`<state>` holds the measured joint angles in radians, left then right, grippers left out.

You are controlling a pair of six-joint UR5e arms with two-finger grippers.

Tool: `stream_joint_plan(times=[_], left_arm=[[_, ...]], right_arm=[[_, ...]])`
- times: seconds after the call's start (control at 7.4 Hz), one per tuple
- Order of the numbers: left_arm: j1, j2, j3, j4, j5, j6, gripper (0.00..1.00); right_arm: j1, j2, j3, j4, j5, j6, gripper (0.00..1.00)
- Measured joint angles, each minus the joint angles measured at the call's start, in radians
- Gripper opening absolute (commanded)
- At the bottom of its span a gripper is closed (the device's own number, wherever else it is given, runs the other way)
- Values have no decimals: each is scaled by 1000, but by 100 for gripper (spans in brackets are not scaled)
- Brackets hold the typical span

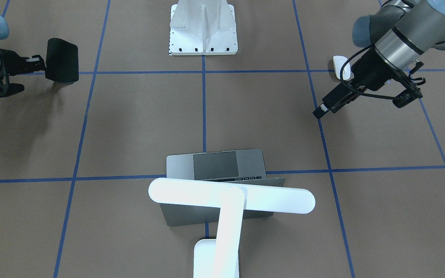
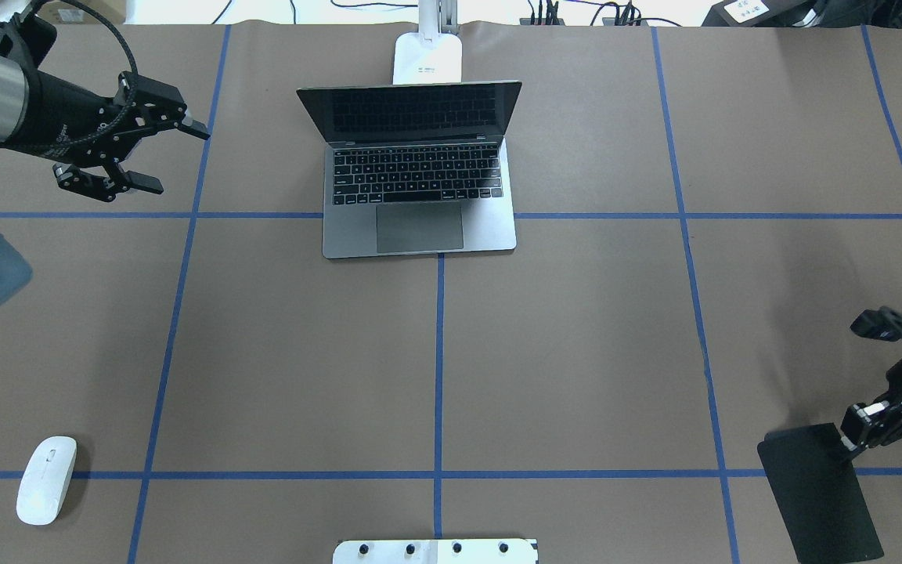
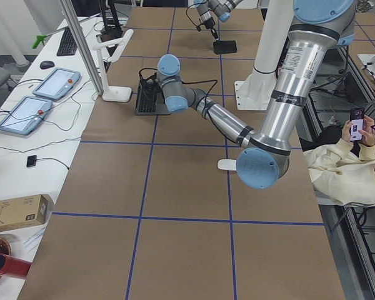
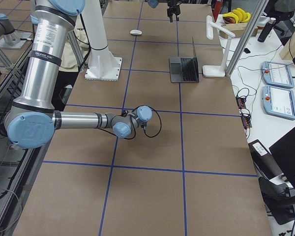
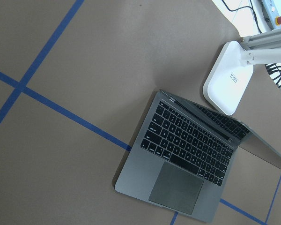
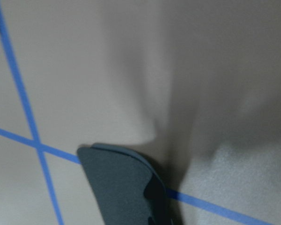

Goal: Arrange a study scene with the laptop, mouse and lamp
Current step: 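Lower the right gripper and grasp the black mouse pad's edge, then carry the mouse pad with the right gripper toward the laptop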

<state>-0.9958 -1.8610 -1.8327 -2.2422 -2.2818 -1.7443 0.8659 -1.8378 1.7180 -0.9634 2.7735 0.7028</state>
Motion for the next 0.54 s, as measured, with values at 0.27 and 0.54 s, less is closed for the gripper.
stream_joint_plan(times=[0.27, 0.54], left_arm=[[-8, 7, 4, 1, -6, 0, 100], [-32, 8, 11, 6, -15, 1, 100]], right_arm=[[104, 11, 29, -5, 12, 16, 0], [176, 89, 51, -8, 7, 115, 0]])
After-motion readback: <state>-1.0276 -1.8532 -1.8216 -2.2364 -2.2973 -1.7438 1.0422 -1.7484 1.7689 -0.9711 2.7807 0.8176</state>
